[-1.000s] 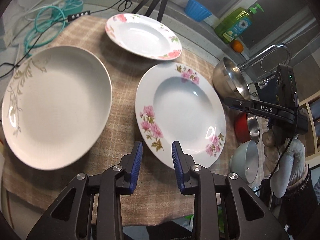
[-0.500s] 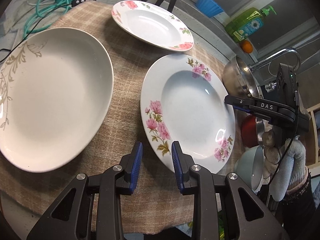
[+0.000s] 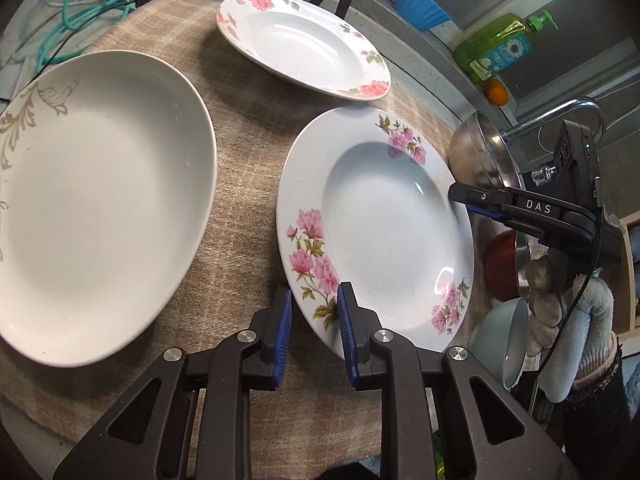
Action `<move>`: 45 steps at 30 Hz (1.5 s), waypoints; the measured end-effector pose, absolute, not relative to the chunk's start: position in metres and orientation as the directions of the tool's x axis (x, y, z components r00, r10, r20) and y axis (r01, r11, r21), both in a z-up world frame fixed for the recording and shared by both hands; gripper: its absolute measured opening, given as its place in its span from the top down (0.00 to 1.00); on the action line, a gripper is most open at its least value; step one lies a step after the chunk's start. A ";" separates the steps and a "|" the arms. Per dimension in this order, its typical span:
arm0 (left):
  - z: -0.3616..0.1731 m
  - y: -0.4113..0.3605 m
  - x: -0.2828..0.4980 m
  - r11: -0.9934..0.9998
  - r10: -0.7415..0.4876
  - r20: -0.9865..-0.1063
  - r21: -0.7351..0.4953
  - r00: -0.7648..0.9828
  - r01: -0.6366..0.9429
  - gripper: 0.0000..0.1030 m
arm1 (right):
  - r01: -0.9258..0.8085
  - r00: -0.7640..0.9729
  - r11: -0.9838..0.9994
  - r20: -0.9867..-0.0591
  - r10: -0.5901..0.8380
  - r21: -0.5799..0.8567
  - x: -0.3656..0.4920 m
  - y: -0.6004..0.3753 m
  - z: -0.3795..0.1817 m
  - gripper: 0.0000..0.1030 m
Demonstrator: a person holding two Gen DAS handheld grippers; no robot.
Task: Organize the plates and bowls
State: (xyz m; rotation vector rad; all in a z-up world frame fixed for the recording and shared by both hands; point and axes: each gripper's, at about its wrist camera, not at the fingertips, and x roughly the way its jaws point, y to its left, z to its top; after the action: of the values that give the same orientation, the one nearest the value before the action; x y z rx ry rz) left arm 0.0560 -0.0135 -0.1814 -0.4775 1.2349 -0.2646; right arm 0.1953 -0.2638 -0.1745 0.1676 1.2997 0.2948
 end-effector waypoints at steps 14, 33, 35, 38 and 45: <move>-0.182 -0.015 0.059 0.869 -0.448 -0.836 -0.490 0.316 -0.066 0.82 | -0.186 0.244 0.950 -0.925 0.291 0.249 0.197 -0.256 -0.174 0.76; -0.177 -0.016 0.054 0.889 -0.422 -0.854 -0.456 0.303 -0.047 0.82 | -0.186 0.202 0.950 -0.936 0.288 0.252 0.183 -0.254 -0.177 0.77; -0.177 -0.016 0.051 0.891 -0.419 -0.857 -0.451 0.301 -0.046 0.81 | -0.193 0.198 0.951 -0.940 0.278 0.241 0.179 -0.253 -0.178 0.77; -0.178 -0.014 0.045 0.891 -0.419 -0.859 -0.451 0.294 -0.048 0.81 | -0.204 0.190 0.950 -0.942 0.276 0.237 0.173 -0.251 -0.177 0.77; -0.175 -0.013 0.032 0.897 -0.412 -0.864 -0.441 0.290 -0.039 0.81 | -0.222 0.183 0.949 -0.947 0.264 0.222 0.164 -0.248 -0.177 0.77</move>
State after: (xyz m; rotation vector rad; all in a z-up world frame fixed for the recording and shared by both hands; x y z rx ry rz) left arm 0.0317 -0.0128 -0.1746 -0.4172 1.2619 -0.2586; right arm 0.1639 -0.2479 -0.1771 0.0364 1.3433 0.3431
